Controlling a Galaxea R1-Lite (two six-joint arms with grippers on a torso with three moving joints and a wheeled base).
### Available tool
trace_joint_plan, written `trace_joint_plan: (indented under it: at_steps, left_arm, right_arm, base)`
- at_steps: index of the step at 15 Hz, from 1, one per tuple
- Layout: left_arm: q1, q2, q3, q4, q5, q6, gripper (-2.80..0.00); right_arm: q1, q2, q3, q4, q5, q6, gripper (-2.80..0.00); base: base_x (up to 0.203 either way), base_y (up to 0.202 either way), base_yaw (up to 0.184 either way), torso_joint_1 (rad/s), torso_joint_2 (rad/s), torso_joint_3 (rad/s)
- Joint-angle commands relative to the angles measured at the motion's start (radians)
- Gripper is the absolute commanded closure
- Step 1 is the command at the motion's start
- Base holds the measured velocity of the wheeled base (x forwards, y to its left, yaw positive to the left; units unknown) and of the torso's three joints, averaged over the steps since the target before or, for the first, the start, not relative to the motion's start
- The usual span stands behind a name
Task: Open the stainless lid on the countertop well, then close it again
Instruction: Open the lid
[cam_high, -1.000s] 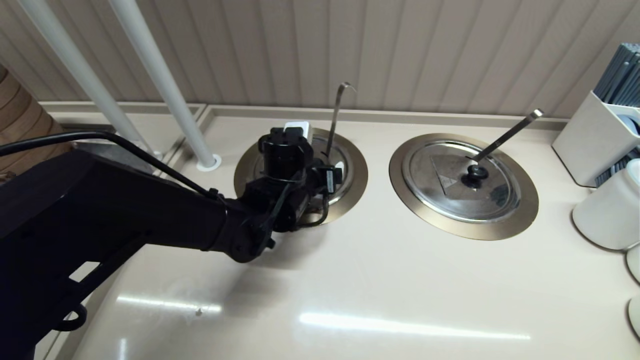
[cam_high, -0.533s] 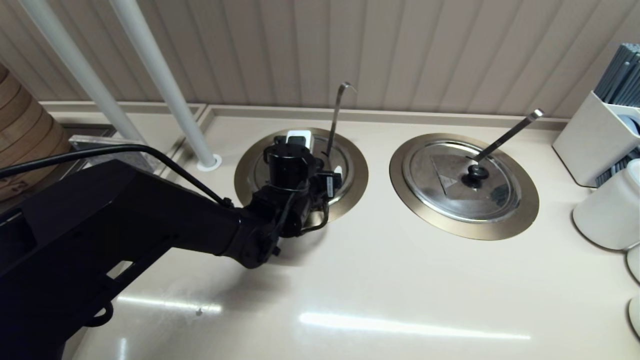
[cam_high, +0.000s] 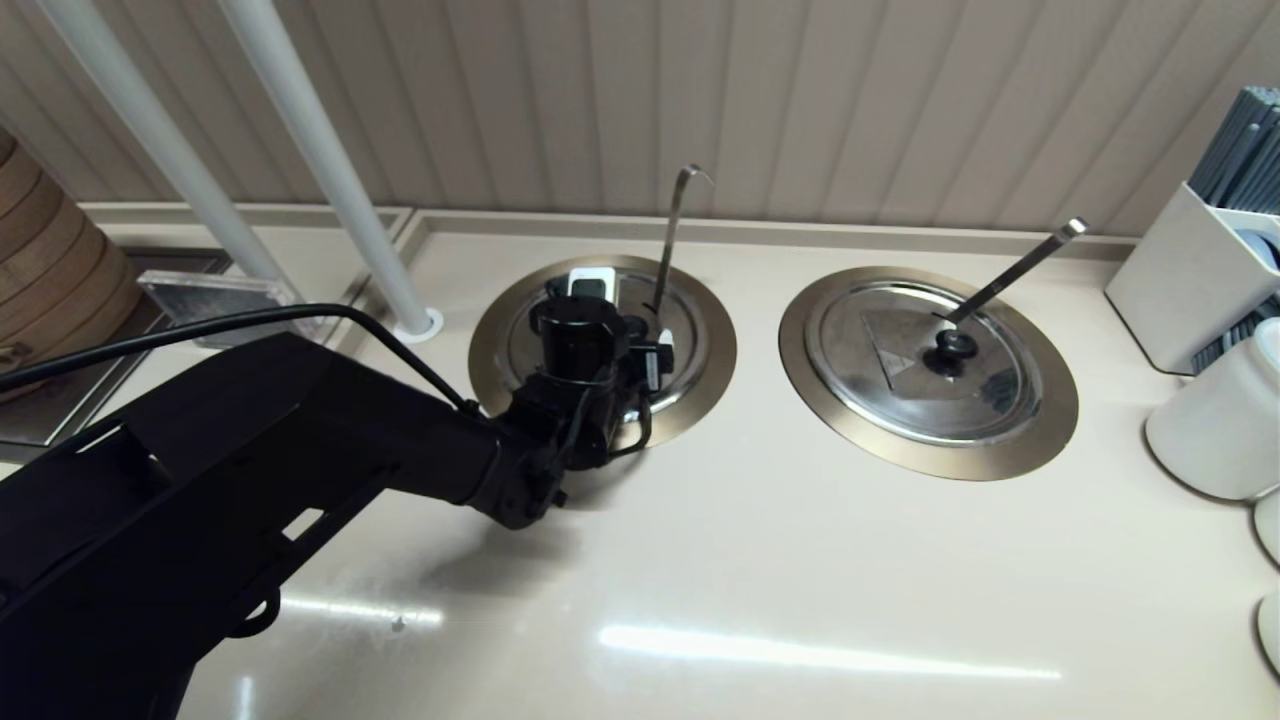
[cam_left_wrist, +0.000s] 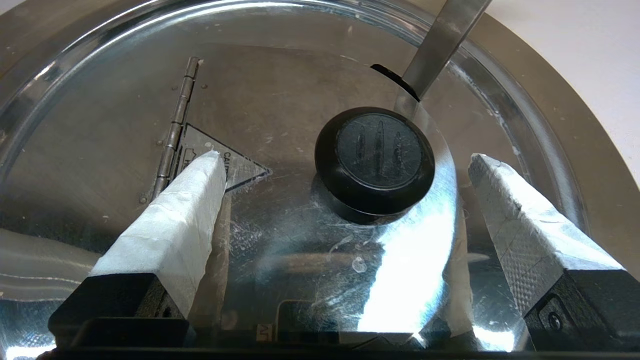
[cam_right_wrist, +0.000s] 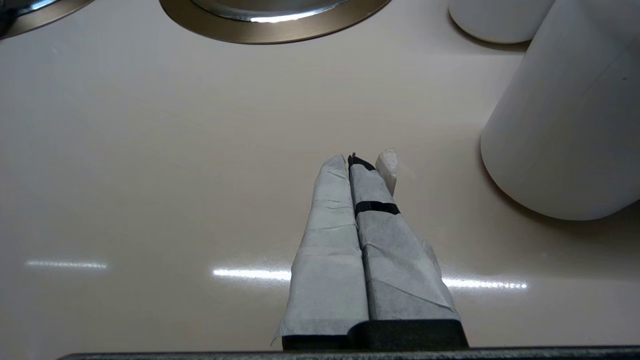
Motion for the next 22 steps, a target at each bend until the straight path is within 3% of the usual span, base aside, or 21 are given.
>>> trace_joint_plan:
  at_steps: [1,11,22]
  left_arm:
    - [0.005,0.014,-0.011,-0.004,0.004,-0.002,-2.80]
    - [0.032,0.051,-0.035,-0.078,0.003,0.000,-2.80]
    - [0.037,0.080,-0.034,-0.081,0.006,0.037,-2.80]
  right_arm:
    - [0.000,0.000,0.005,0.000,0.000,0.000,0.00]
    - [0.000,0.000,0.005,0.000,0.000,0.000,0.00]
    - [0.000,0.000,0.005,0.000,0.000,0.000,0.00]
  base:
    - [0.000,0.000,0.000,0.000,0.00,0.000]
    - [0.000,0.000,0.000,0.000,0.00,0.000]
    - [0.000,0.000,0.000,0.000,0.00,0.000]
